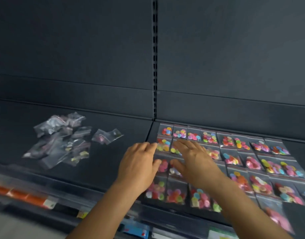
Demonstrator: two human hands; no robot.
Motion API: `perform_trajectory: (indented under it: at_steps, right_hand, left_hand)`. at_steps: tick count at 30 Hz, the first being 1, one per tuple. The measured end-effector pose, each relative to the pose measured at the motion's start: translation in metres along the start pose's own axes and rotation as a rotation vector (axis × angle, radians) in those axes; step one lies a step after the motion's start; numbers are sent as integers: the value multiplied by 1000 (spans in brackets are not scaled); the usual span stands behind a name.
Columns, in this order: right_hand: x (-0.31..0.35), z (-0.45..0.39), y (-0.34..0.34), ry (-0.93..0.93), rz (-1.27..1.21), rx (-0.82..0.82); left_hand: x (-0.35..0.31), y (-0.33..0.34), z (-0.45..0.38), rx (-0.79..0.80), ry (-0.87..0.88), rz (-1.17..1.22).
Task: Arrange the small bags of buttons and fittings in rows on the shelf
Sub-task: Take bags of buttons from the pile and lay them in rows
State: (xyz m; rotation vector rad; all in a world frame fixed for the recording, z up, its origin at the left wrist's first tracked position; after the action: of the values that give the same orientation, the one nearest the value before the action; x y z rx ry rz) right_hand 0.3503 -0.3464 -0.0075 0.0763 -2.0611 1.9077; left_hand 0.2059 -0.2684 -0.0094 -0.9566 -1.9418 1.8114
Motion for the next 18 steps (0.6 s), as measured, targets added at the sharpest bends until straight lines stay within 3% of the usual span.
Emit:
perform_trajectory:
  at_steps: [10,18]
  right_hand:
    - [144,-97,55,-41,-60,25]
    - [208,-153,80,-95,-86,39]
  left_hand:
    - [182,-31,-4,-10,-83,-15]
    - [275,-46,-17,-24,-187,-25]
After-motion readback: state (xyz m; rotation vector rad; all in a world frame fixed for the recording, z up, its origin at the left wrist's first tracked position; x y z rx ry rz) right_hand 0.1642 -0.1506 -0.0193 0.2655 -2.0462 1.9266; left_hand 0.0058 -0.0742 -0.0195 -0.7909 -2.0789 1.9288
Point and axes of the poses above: each hand's wrist, its own z-axis away from the middle knuckle, its own y-axis out of the palm, x = y × z, the point moved 1 cm from there along -z, towards the middle knuckle, and after that the axes turned 3 degrees about -y, right-handed, at the moved point
